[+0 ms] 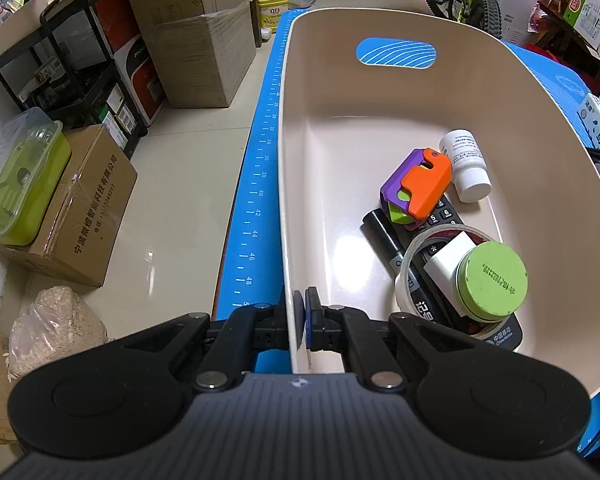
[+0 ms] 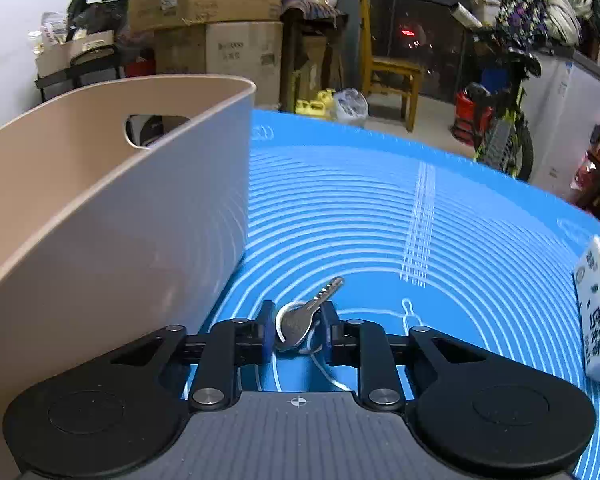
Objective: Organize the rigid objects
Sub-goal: 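Move the right tool to the keys and grasp them, then carry the keys into the basket and open the right tool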
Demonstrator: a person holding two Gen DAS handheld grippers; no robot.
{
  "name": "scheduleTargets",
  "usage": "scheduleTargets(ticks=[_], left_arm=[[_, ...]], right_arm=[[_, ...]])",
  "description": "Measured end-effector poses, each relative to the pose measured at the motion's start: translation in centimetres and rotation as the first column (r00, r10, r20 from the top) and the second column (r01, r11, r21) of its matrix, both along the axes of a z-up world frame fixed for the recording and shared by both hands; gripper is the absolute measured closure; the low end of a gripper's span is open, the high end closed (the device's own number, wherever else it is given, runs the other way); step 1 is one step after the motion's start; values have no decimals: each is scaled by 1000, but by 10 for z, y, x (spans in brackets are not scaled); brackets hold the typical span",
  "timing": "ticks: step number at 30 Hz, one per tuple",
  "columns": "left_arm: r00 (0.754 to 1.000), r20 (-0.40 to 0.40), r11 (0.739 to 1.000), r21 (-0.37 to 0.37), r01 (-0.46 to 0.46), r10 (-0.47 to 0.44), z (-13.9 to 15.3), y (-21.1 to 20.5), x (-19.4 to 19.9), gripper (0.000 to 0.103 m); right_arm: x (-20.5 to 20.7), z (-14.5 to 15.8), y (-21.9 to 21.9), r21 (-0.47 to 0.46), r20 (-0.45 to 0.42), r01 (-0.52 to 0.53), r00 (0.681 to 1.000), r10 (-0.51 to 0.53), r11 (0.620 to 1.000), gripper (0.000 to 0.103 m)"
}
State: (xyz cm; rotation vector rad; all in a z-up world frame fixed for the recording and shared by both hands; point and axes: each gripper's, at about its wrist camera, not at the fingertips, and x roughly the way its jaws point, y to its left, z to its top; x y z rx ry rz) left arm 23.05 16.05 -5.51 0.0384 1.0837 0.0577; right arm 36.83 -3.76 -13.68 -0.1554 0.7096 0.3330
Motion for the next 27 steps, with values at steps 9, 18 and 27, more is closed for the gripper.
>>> scheduleTargets(ticks=[9, 18, 27], left_arm=[[1000, 0, 1000, 0, 0, 0, 1, 1, 0, 96], [1000, -1, 1000, 0, -1, 1, 1, 1, 0, 96], [1000, 0, 1000, -7, -4, 4, 2, 2, 1, 96]], right_arm=[[-3, 11, 2, -11, 19, -20, 1000, 21, 1000, 82], [3, -1, 4, -7, -36, -21, 999, 21, 1000, 87], [-1, 22, -14, 31, -12, 45, 999, -45, 998, 87]])
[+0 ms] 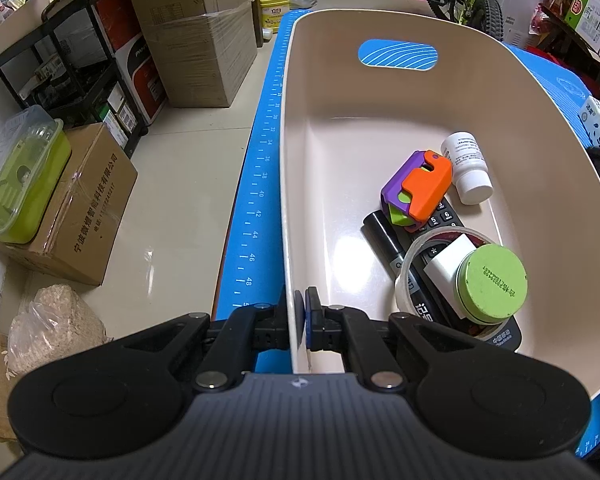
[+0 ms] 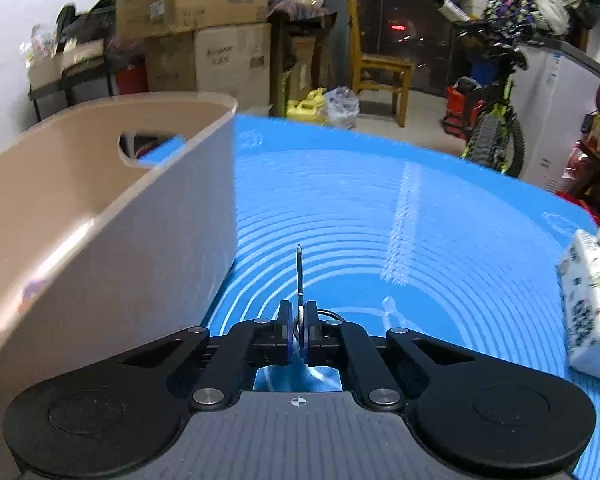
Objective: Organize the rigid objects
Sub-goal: 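Carry the keys into the basket and open the right tool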
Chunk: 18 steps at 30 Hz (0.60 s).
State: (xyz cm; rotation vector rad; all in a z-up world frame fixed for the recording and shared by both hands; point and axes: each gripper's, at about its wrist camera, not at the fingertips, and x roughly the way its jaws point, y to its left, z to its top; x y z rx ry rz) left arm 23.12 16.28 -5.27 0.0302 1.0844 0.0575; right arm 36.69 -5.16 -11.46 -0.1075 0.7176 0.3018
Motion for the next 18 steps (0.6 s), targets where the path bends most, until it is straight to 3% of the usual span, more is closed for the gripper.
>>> scheduleTargets(ticks=[8, 18], left_arm=[[1000, 1, 1000, -5, 1, -1, -1, -1, -1, 96], [1000, 0, 1000, -1, -4, 4, -2, -2, -1, 96]], right_arm=[[-17, 52, -7, 57, 92, 5, 996, -10, 998, 87], [-49, 112, 20, 121, 172, -119, 980, 97, 985, 87]])
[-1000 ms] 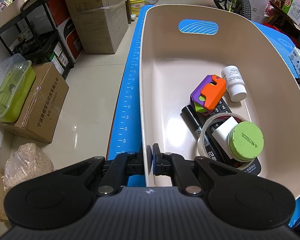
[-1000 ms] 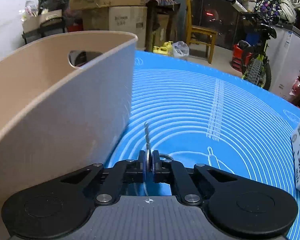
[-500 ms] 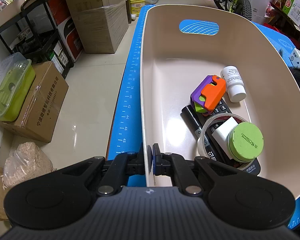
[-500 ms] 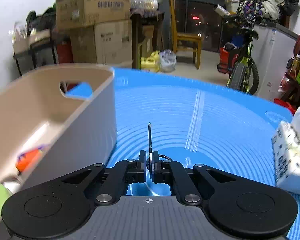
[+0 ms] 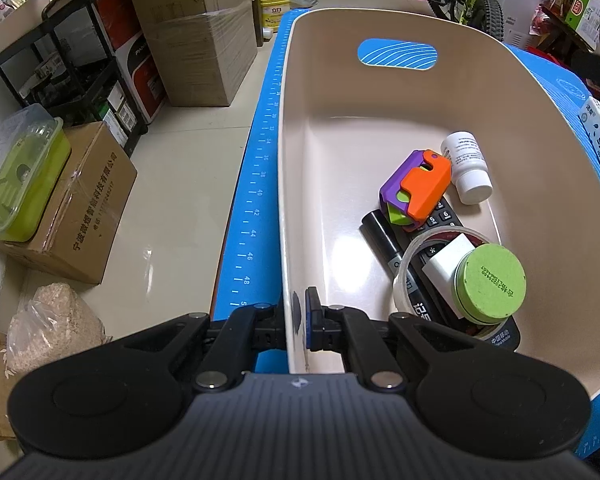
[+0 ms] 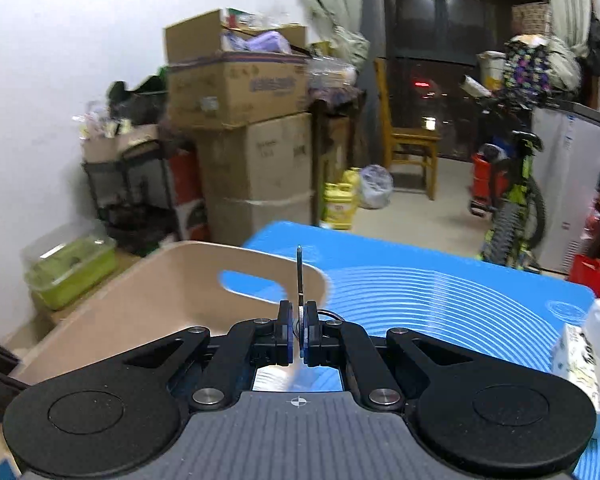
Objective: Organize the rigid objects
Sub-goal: 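Carry the keys into the basket and open the right tool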
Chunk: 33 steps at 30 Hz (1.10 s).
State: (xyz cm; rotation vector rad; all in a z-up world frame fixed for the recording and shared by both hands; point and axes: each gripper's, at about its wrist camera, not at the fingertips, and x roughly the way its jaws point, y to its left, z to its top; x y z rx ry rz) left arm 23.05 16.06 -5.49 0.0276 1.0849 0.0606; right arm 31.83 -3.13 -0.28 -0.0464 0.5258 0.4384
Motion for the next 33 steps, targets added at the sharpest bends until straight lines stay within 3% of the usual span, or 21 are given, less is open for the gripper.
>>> scheduleTargets(ticks=[6, 19, 26, 28, 29, 31, 33], left_arm=[[1000, 0, 1000, 1, 0, 0, 0, 0, 0, 96], [1000, -3, 1000, 0, 1, -1, -1, 0, 1, 96], [1000, -4, 1000, 1, 1, -1, 0, 1, 1, 96], [1000, -2, 1000, 1, 0, 0, 0, 1, 0, 96], [1000, -1, 1000, 1, -2, 2, 1, 2, 0, 96], [1000, 4, 1000, -1, -5, 5, 2, 2, -1, 96], [1000, 14, 1000, 6, -5, 5, 5, 1, -3, 95]], right_arm=[[-11, 2, 25, 4, -56, -71, 996, 71, 997, 87], [-13, -43, 65, -131, -236, -122, 968, 89, 984, 87], [-14, -47, 72, -161, -246, -142, 964, 100, 977, 86], [-15, -46, 72, -157, -247, -139, 964, 97, 978, 70], [-17, -44, 72, -150, -246, -136, 964, 97, 979, 68], [-19, -39, 69, -135, -239, -119, 967, 85, 984, 50], [-23, -33, 66, -117, -231, -103, 970, 74, 988, 44]])
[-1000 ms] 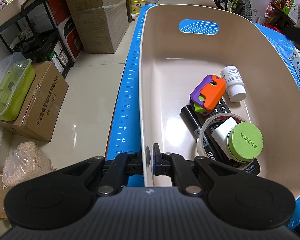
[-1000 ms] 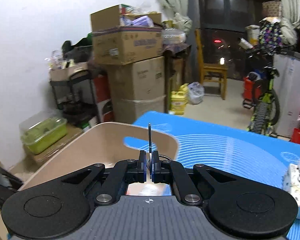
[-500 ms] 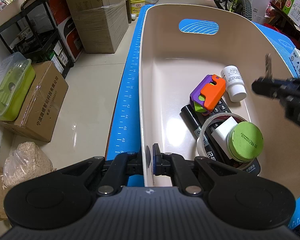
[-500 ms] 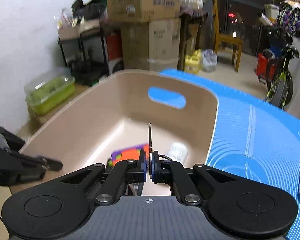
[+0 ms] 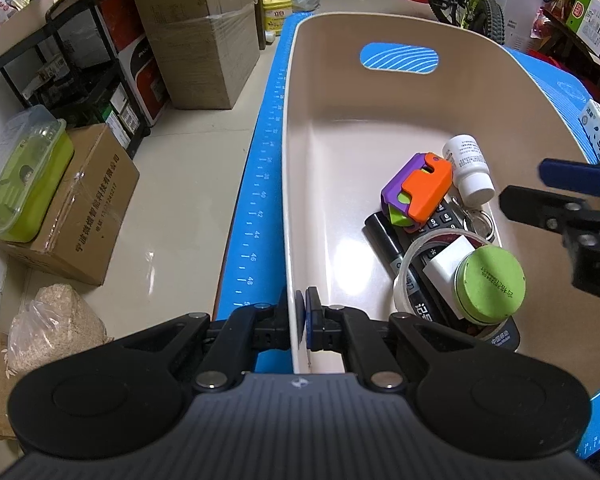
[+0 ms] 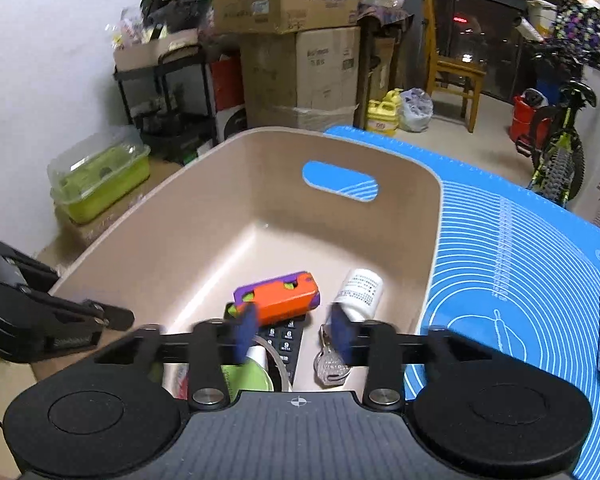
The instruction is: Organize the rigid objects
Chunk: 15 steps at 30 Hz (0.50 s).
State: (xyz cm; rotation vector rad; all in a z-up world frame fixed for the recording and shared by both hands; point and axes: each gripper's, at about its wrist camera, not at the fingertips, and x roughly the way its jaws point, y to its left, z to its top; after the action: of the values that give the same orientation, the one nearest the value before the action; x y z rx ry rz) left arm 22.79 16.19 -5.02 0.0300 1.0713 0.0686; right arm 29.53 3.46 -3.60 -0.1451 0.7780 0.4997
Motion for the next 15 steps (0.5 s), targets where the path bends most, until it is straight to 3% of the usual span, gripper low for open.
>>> scheduleTargets(ticks=[1, 2, 3, 5, 7, 11, 15], left_arm=[[1000, 4, 1000, 6, 1, -1, 2, 0, -1, 93], [1000, 7, 1000, 15, 1, -1, 3, -1, -3, 82], [1000, 11, 1000, 31, -1, 0, 5, -2, -5, 64], [999, 32, 998, 61, -5, 3, 10, -3, -10, 51], [998, 59, 998, 65, -1, -3, 18, -4, -15, 48], [994, 106, 999, 53, 9, -14, 34, -11, -22, 32], [991, 129, 997, 65, 35, -43, 48, -25, -28, 32]], right_arm=[[-2, 3, -2, 11, 1, 7, 1000, -7, 1000, 42], [-4, 6, -3, 22, 1, 13, 1000, -13, 1000, 41], [-6, 9, -4, 29, 4, 18, 1000, -18, 999, 38], [-12, 16, -5, 39, 19, 22, 1000, -23, 999, 34], [-18, 22, -5, 44, 34, 28, 999, -30, 999, 27], [-30, 34, -9, 49, 49, 52, 997, -54, 997, 20], [-41, 44, -19, 49, 45, 92, 995, -94, 995, 11]])
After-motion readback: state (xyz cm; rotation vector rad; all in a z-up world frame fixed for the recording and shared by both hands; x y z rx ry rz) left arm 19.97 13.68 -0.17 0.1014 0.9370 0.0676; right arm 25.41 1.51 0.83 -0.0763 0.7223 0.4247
